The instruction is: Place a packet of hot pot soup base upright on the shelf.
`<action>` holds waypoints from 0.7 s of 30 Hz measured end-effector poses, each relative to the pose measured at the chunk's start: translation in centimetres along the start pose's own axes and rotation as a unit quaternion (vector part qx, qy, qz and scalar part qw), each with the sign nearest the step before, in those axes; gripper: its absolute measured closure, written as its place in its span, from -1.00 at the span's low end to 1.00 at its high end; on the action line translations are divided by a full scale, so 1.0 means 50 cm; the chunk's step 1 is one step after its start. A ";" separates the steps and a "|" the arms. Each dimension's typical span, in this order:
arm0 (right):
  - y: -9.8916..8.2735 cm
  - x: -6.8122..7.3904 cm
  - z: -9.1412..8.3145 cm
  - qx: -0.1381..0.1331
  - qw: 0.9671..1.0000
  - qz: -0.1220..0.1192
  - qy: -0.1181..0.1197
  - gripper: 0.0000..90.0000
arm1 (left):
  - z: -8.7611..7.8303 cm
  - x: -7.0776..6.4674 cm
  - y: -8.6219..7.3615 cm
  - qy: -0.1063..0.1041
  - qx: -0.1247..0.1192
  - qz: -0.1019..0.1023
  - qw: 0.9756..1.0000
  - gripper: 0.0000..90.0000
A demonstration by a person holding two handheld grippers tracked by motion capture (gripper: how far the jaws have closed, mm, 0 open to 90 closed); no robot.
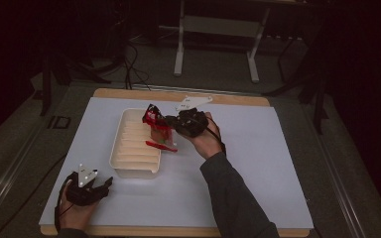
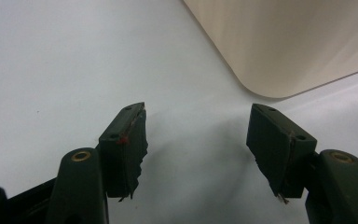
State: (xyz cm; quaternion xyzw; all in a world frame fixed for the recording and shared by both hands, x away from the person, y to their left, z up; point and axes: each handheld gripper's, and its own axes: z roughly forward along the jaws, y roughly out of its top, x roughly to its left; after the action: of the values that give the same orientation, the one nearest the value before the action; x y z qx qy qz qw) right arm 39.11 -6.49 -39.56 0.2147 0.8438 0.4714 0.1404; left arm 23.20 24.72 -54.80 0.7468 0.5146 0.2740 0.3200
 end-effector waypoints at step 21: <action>0.022 0.014 0.037 0.002 1.000 -0.002 0.009 0.97 | -0.002 0.002 -0.001 -0.004 -0.007 -0.003 1.000 -0.16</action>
State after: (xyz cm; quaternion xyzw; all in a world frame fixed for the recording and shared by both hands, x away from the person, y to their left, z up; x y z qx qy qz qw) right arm 39.58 -4.29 -39.58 0.2091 0.8461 0.4718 0.1333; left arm 23.12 24.85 -54.76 0.7441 0.5139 0.2738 0.3276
